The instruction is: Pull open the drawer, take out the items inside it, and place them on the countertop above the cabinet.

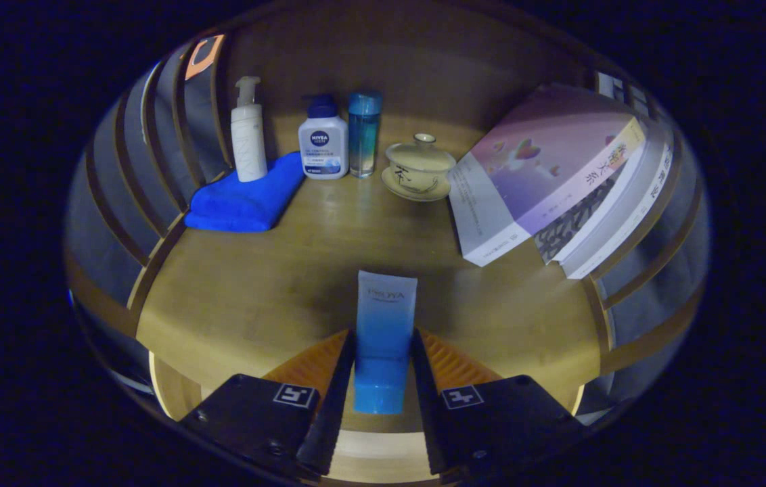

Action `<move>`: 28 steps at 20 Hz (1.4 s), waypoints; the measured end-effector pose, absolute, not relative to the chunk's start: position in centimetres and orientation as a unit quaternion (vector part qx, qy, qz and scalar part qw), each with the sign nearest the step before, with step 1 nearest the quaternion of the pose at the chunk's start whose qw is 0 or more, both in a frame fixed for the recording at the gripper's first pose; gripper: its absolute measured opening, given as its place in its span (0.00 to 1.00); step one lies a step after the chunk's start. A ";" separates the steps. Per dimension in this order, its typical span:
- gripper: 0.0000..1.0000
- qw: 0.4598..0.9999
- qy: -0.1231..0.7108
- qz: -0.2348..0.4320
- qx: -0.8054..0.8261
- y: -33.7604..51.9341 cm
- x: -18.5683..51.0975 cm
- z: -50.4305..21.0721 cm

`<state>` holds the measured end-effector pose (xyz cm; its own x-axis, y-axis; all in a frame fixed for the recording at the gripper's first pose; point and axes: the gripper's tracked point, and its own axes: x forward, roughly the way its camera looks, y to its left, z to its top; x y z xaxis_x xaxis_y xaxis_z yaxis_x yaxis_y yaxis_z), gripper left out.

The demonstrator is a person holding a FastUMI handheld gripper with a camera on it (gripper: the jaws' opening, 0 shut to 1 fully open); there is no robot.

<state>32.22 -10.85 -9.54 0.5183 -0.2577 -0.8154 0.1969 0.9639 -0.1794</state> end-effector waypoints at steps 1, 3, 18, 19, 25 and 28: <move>0.54 0.873 0.471 -0.127 -0.033 -10.7 32.0 -9.4; 0.56 0.880 0.459 -0.119 -0.032 -10.0 31.1 -8.5; 0.94 0.949 0.313 -0.031 -0.013 -1.5 16.3 -1.4; 0.94 0.953 0.301 -0.030 -0.011 -1.2 15.3 -1.2; 0.94 0.972 0.231 -0.039 -0.017 -1.2 9.0 -0.6; 0.94 0.980 0.192 -0.041 -0.022 -0.9 6.1 -0.9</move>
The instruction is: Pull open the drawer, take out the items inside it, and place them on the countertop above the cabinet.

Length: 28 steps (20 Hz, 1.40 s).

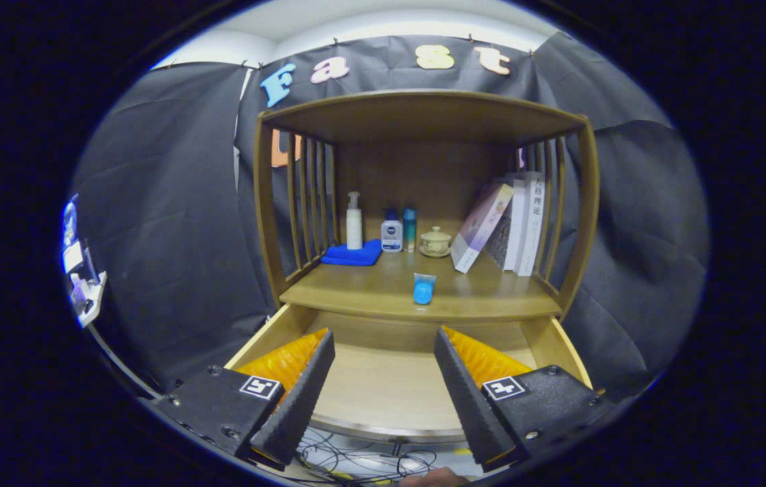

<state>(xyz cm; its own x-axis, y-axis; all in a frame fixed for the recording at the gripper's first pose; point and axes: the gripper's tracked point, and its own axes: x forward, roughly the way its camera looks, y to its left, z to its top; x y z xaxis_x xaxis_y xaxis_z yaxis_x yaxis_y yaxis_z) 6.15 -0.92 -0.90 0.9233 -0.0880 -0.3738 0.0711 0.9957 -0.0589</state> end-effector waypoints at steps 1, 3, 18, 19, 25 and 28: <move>0.94 0.981 0.186 -0.045 -0.025 -0.9 5.0 -1.5; 1.00 0.983 0.179 -0.043 -0.020 -0.3 2.8 -2.9; 1.00 0.984 0.159 -0.078 -0.002 -3.4 -3.3 -15.8; 1.00 0.984 0.160 -0.076 -0.002 -3.2 -3.1 -16.1; 1.00 0.982 0.167 -0.088 -0.009 -3.2 -1.2 -18.6; 1.00 0.979 0.178 -0.100 -0.004 -4.0 -0.3 -19.8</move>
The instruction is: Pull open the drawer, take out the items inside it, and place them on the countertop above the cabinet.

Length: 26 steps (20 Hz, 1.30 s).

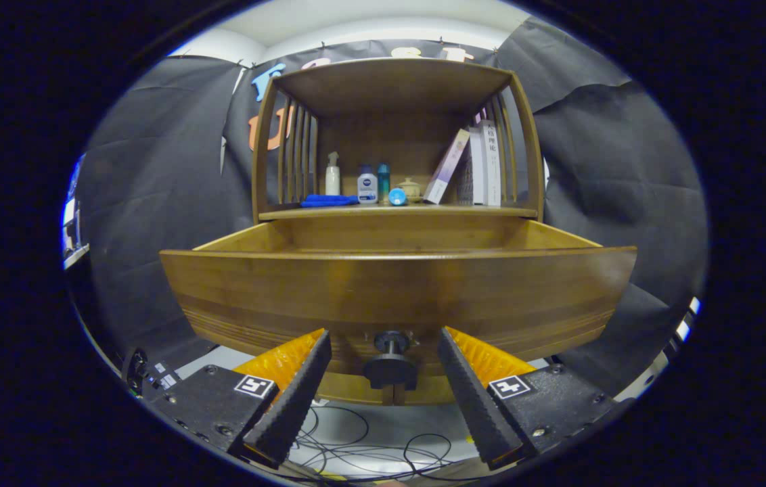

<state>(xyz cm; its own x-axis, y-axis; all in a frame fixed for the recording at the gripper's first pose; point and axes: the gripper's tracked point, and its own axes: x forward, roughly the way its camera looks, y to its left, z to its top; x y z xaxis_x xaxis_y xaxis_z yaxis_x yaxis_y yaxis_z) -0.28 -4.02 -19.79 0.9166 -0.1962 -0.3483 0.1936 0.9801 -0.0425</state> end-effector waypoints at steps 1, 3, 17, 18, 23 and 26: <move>1.00 0.978 0.179 -0.105 0.000 -4.3 0.1 -19.9; 1.00 0.978 0.170 -0.119 0.003 -4.2 0.5 -19.9; 1.00 0.978 0.168 -0.123 -0.022 -4.8 1.2 -19.5; 1.00 0.978 0.166 -0.124 -0.023 -4.8 1.2 -19.5; 1.00 0.978 0.167 -0.125 -0.026 -4.8 1.9 -19.4; 1.00 0.977 0.167 -0.125 -0.027 -4.9 2.8 -19.3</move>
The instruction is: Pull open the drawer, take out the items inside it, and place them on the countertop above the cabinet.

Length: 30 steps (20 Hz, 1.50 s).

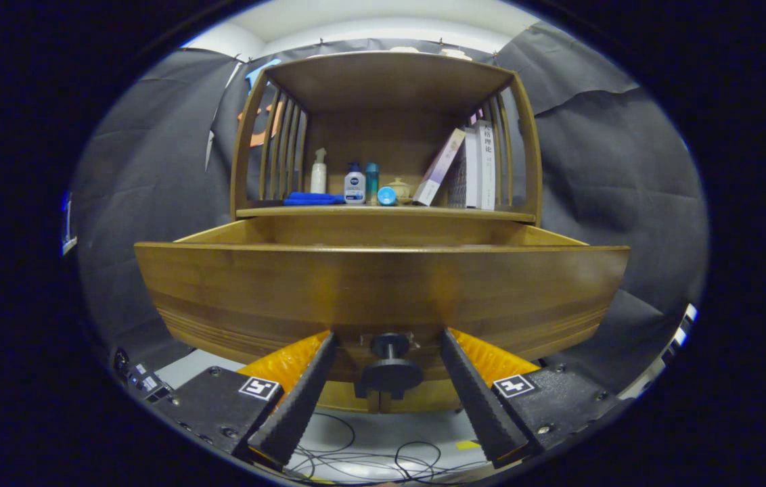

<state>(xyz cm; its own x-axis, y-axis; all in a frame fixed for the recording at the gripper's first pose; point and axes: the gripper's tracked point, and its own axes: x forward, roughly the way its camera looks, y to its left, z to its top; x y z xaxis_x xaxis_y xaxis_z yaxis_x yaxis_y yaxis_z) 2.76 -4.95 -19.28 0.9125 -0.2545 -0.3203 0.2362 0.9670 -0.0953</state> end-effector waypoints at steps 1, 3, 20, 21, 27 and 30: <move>1.00 0.977 0.169 -0.126 -0.027 -5.1 3.2 -19.2; 1.00 0.977 0.172 -0.127 -0.027 -5.2 4.4 -19.1; 1.00 0.970 0.190 -0.141 -0.059 -7.4 15.1 -19.5; 1.00 0.970 0.191 -0.141 -0.058 -7.5 15.6 -19.5; 1.00 0.968 0.201 -0.137 -0.055 -8.4 18.3 -19.7; 1.00 0.967 0.204 -0.138 -0.057 -8.7 19.3 -19.8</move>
